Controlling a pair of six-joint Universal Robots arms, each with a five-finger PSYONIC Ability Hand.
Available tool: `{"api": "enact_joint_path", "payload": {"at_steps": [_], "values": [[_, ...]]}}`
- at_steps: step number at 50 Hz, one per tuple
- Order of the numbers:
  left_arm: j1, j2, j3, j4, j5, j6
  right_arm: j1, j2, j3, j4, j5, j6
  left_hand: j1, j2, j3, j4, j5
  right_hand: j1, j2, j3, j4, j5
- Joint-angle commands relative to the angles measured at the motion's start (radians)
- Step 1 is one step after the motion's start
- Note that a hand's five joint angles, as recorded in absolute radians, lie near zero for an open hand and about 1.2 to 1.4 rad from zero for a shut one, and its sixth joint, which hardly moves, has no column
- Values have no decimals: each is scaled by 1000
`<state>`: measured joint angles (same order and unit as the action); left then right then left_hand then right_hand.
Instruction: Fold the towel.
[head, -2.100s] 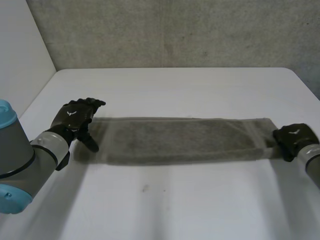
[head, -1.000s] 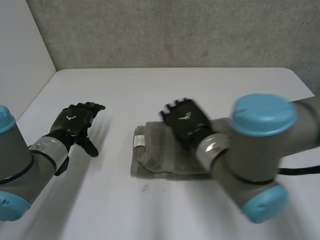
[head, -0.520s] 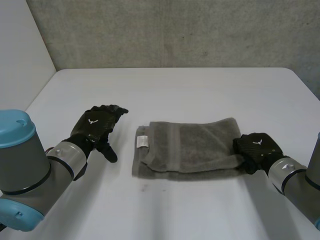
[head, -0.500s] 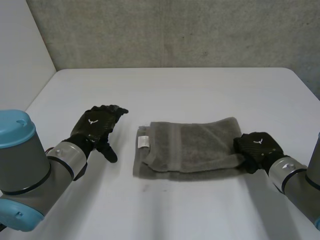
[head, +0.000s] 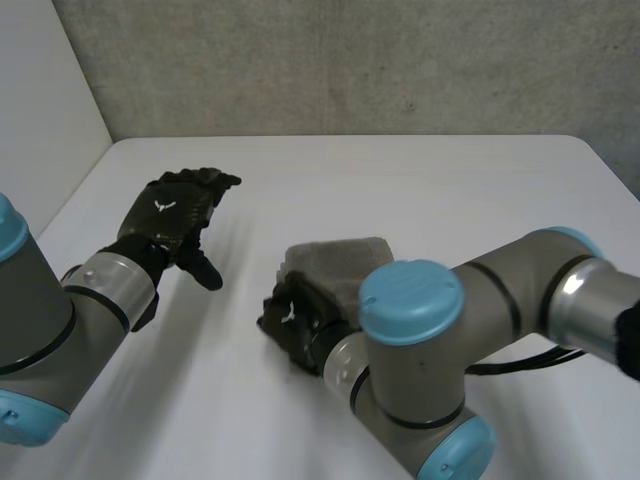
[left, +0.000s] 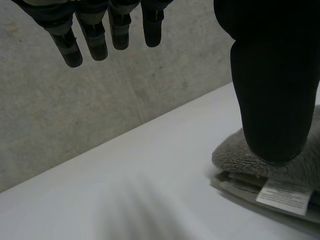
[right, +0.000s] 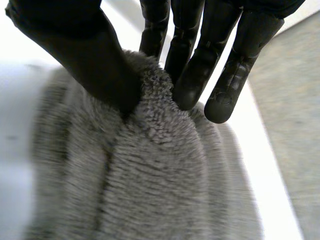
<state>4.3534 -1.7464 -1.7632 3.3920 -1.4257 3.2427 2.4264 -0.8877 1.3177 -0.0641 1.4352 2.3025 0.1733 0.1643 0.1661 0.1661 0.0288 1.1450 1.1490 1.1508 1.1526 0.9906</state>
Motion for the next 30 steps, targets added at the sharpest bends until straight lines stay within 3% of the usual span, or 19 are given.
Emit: {"api": "enact_joint_path", "payload": {"at_steps": [1,8,12,20,30], "values": [[-29,2,66,-43,-64,-29,-15,-89,17,32,34,156,1,10,8,8,-29,-896,-899,-901,-903,-916],[-74,-30,176,-88,-88,-87,-127,-282,122,-25,30,473,1,10,8,8,-29,-970,-974,-976,-978,-991],[-142,-125,286,-137,-125,-130,-223,-358,172,-20,33,632,1,10,8,8,-29,-970,-974,-976,-978,-991],[-256,-307,462,-229,-173,-188,-394,-366,181,59,22,673,1,10,8,8,-29,-970,-974,-976,-978,-991],[-321,-517,599,-299,-243,-233,-435,-245,114,121,-82,675,1,10,8,8,-29,-970,-974,-976,-978,-991]]}}
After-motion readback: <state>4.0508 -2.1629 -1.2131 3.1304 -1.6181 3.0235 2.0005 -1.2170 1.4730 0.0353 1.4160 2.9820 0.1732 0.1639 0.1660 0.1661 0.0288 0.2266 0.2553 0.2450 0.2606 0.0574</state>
